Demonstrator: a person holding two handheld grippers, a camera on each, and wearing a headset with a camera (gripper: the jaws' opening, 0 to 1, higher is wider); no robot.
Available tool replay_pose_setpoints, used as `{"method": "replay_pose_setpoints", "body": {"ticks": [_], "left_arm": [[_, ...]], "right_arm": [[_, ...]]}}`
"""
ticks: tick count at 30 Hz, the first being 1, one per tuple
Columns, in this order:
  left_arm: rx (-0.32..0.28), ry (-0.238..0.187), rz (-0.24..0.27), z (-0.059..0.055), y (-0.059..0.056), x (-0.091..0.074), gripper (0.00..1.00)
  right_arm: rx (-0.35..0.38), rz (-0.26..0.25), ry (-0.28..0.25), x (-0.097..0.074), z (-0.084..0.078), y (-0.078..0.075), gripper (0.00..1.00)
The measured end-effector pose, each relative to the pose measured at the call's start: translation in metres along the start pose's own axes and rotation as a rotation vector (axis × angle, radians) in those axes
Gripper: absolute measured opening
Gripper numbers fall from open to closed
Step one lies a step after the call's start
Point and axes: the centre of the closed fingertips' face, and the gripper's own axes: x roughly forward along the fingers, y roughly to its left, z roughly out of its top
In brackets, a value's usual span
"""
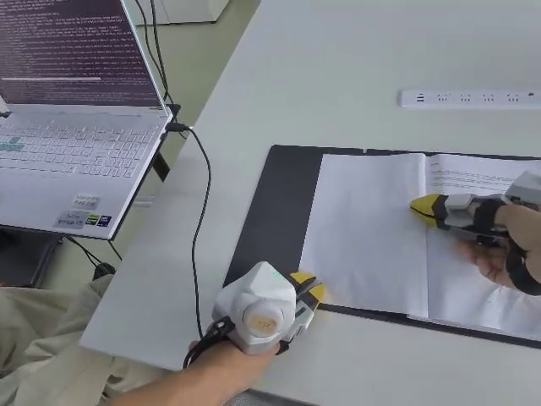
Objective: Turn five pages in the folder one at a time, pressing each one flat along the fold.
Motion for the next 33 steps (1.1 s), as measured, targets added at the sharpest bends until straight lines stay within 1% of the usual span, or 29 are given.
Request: {"method": "replay_pose_setpoints", "body": {"ticks": [1, 4, 7, 8, 9, 12, 15, 17, 21, 24, 33], "left_arm": [[-0.001, -0.001, 0.0, 0.0, 0.0, 0.0, 0.07], [0.002, -0.002, -0.003, 0.0, 0.0, -0.001, 0.07], [-0.003, -0.005, -0.002, 0.0, 0.0, -0.001, 0.07], [-0.003, -0.006, -0.001, 0.0, 0.0, -0.001, 0.07], [-0.006, -0.008, 0.0, 0.0, 0.0, -0.001, 0.07], [-0.01, -0.009, 0.001, 0.0, 0.0, -0.001, 0.07], [-0.016, -0.011, 0.001, 0.0, 0.0, -0.002, 0.07], [-0.024, -0.012, 0.002, 0.0, 0.0, -0.002, 0.07], [-0.022, -0.011, 0.002, 0.0, 0.0, -0.002, 0.07], [-0.022, -0.01, 0.002, 0.0, 0.0, -0.001, 0.07], [-0.019, -0.009, 0.001, -0.001, 0.0, -0.002, 0.07]], "right_arm": [[-0.003, 0.001, 0.003, -0.001, -0.003, 0.0, 0.0], [-0.003, 0.002, 0.023, -0.008, -0.022, 0.0, 0.0], [-0.002, 0.005, 0.035, -0.012, -0.034, -0.001, 0.0], [-0.006, 0.009, 0.047, -0.015, -0.041, -0.001, 0.0], [-0.002, 0.011, 0.049, -0.016, -0.045, -0.001, 0.0], [-0.001, 0.012, 0.071, -0.02, -0.059, -0.005, 0.0], [0.006, 0.017, 0.076, -0.026, -0.072, -0.006, 0.0], [0.007, 0.021, 0.083, -0.03, -0.084, -0.006, 0.0], [0.014, 0.026, 0.102, -0.036, -0.096, -0.008, 0.0], [0.015, 0.029, 0.119, -0.042, -0.109, -0.009, 0.0], [0.042, 0.04, 0.126, -0.055, -0.134, -0.011, 0.0]]}}
